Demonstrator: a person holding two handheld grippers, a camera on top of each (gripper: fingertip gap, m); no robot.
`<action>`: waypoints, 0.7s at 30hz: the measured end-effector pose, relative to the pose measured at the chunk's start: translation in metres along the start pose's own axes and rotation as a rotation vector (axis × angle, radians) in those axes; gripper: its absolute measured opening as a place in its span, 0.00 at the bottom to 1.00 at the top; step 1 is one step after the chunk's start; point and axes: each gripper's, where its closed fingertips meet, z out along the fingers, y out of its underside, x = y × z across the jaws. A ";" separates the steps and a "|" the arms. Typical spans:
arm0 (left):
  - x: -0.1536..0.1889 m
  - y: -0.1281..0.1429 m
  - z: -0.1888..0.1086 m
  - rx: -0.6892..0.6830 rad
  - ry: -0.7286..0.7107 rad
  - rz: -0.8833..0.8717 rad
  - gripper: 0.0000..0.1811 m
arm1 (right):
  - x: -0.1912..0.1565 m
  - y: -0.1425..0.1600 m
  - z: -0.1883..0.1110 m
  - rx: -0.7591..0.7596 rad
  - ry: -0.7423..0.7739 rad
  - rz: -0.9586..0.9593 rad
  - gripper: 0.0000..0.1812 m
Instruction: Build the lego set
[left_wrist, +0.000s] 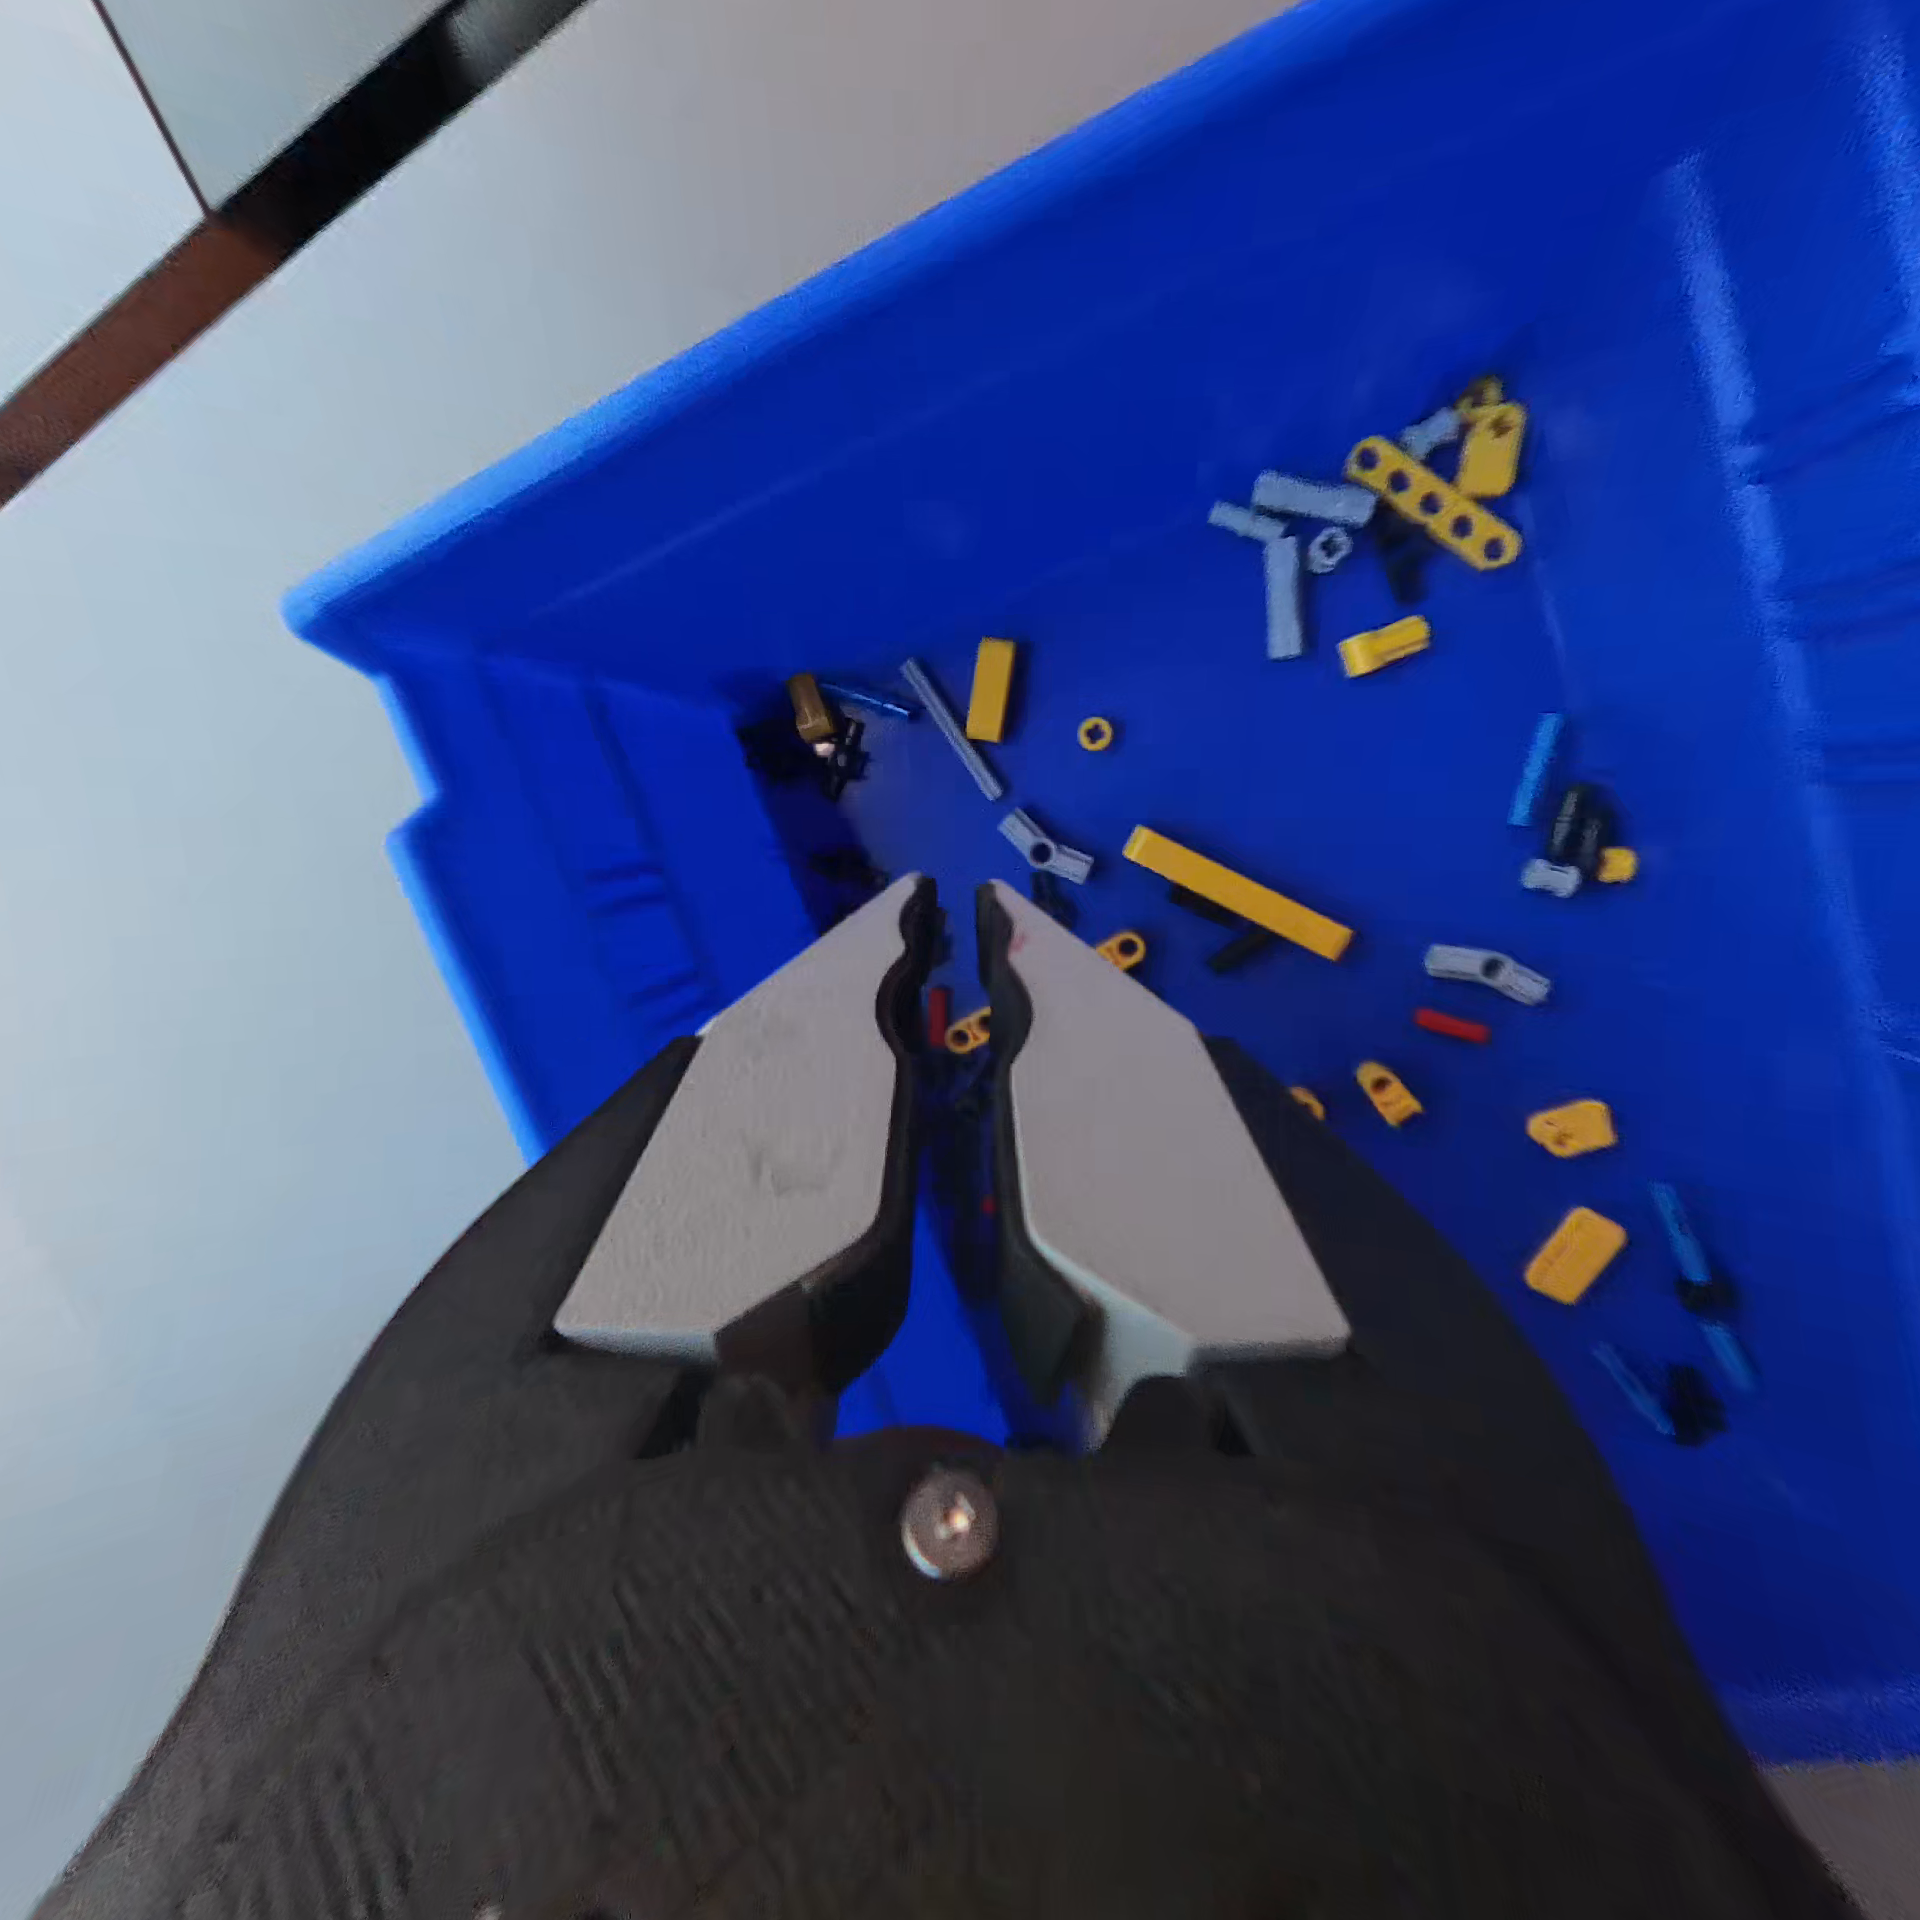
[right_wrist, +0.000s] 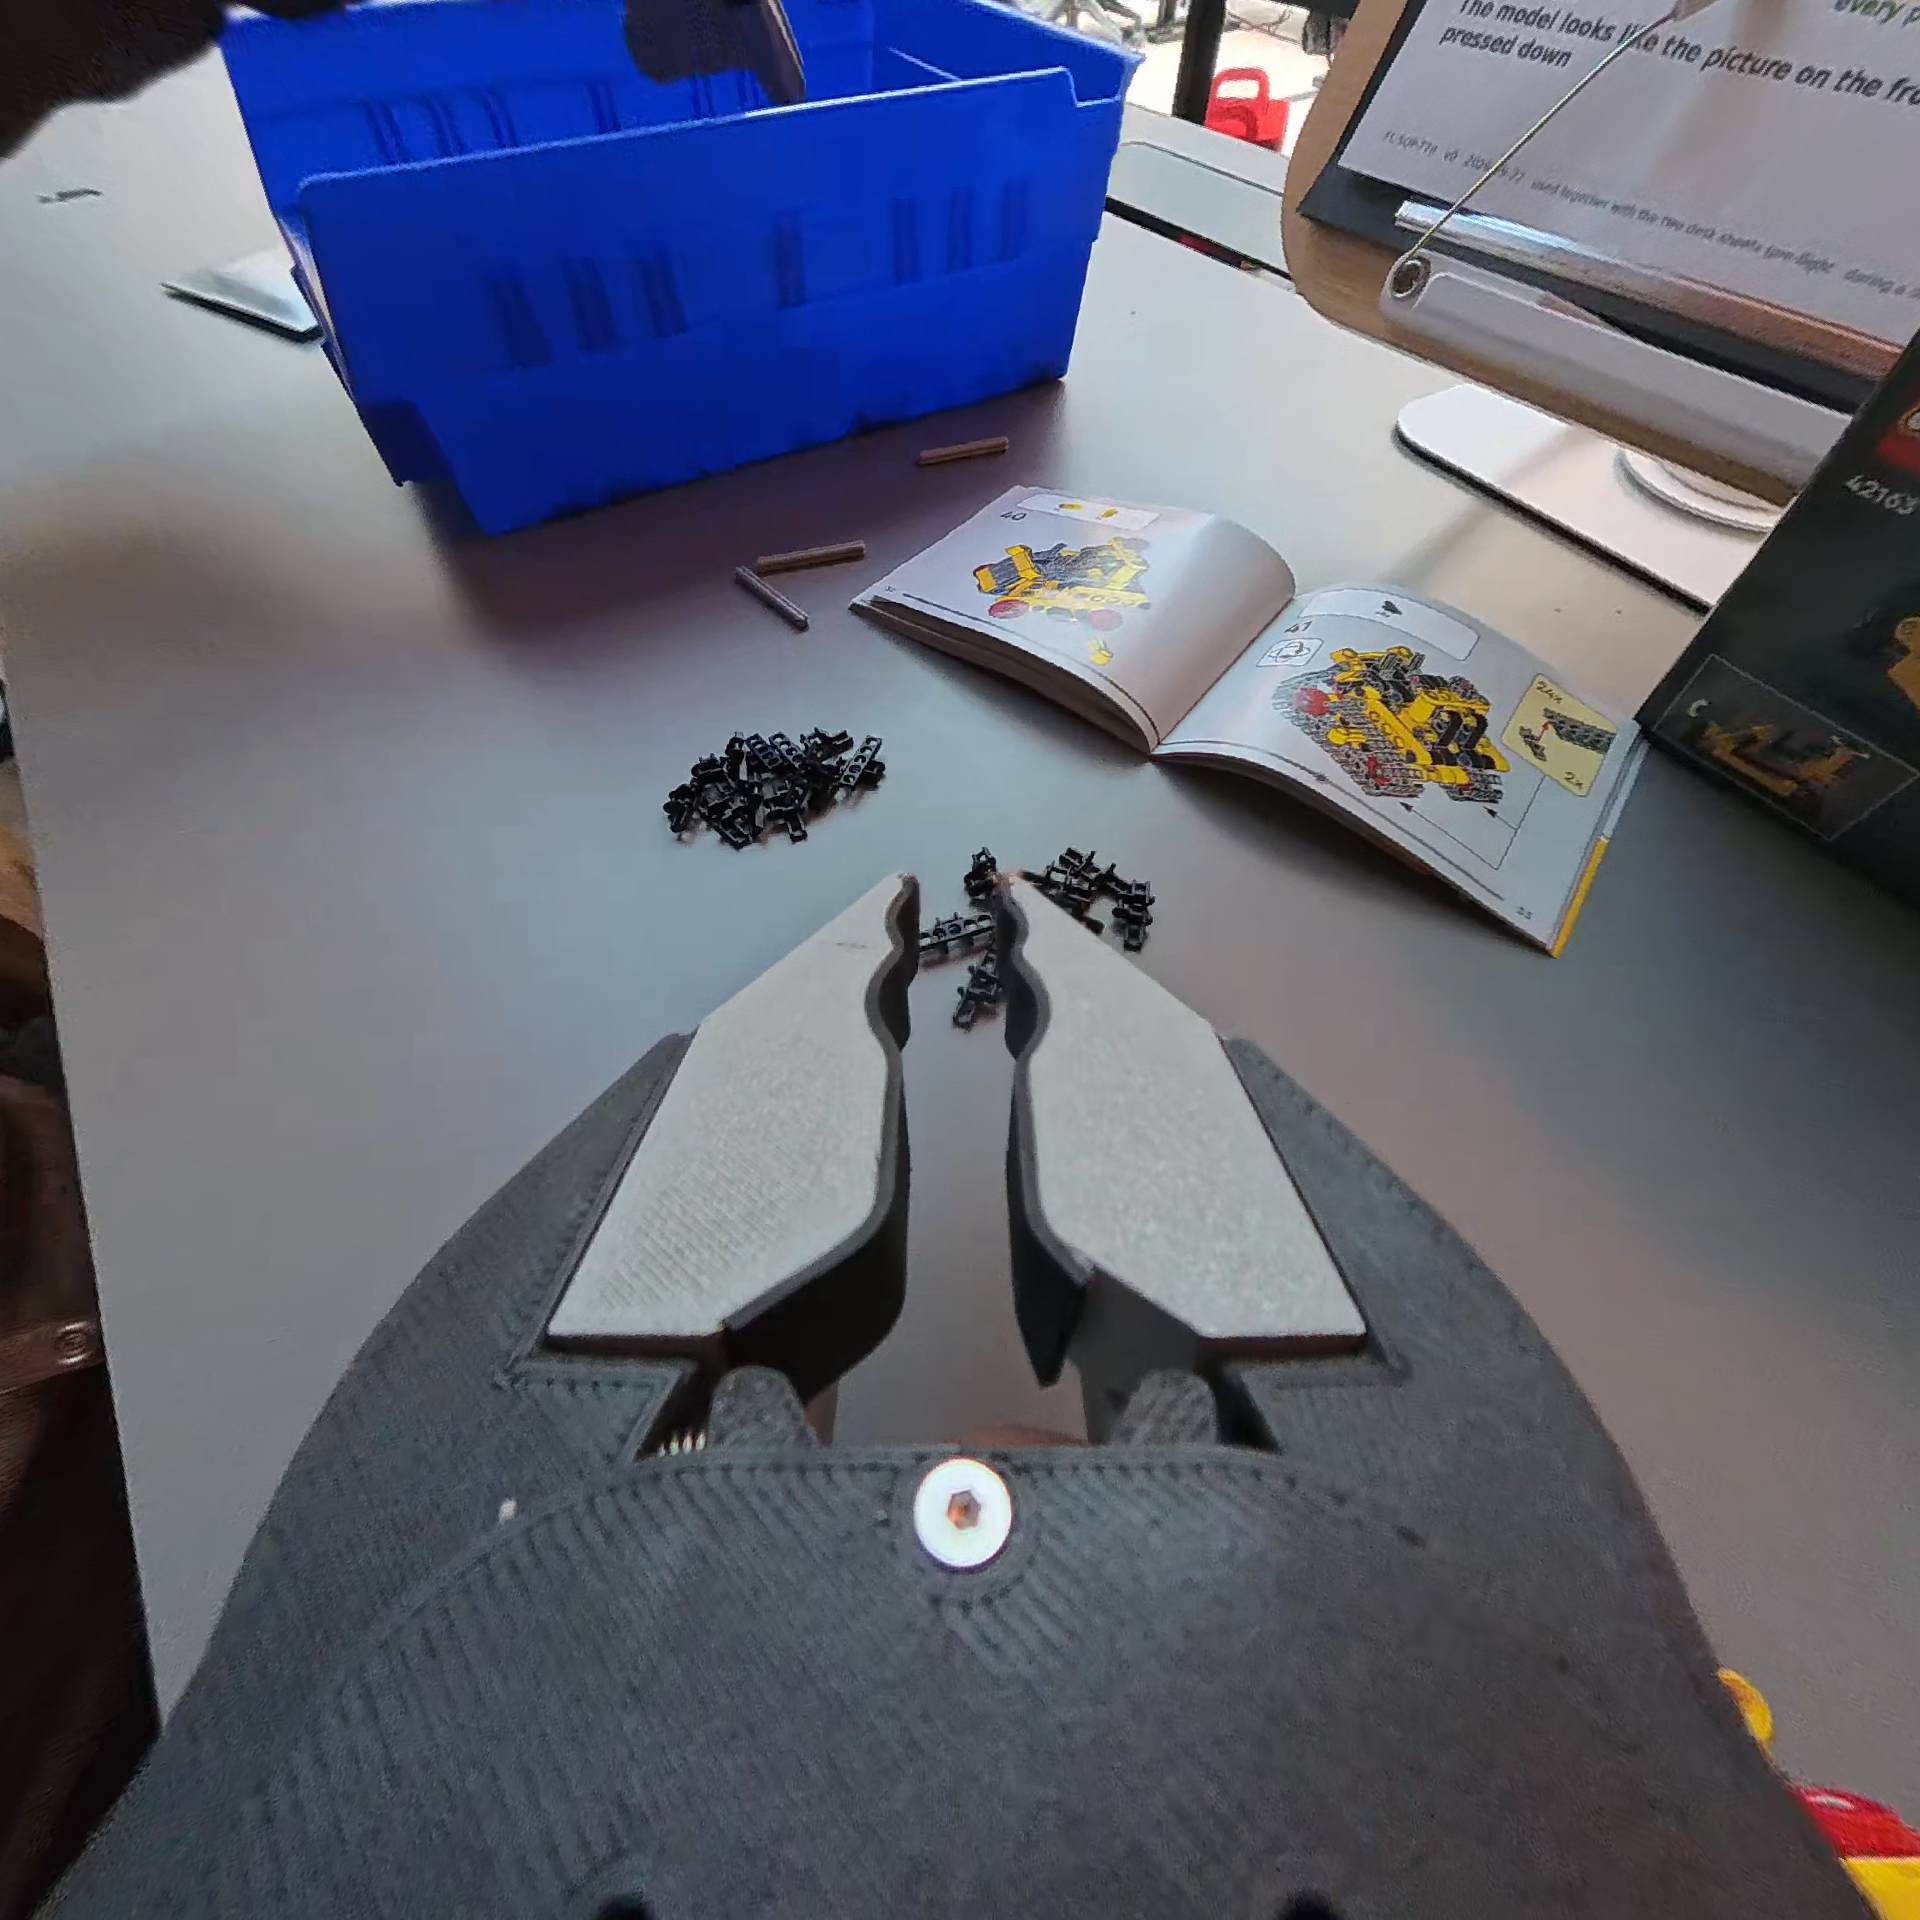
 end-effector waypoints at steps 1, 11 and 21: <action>-0.004 0.000 0.011 -0.051 -0.018 0.010 0.05 | 0.000 0.000 0.000 0.002 -0.003 0.005 0.06; -0.019 0.001 0.052 -0.233 -0.010 0.059 0.13 | -0.005 0.003 0.003 -0.023 -0.025 -0.024 0.06; -0.014 0.006 0.053 -0.328 0.037 0.049 0.11 | -0.007 0.002 0.002 -0.020 -0.038 -0.024 0.05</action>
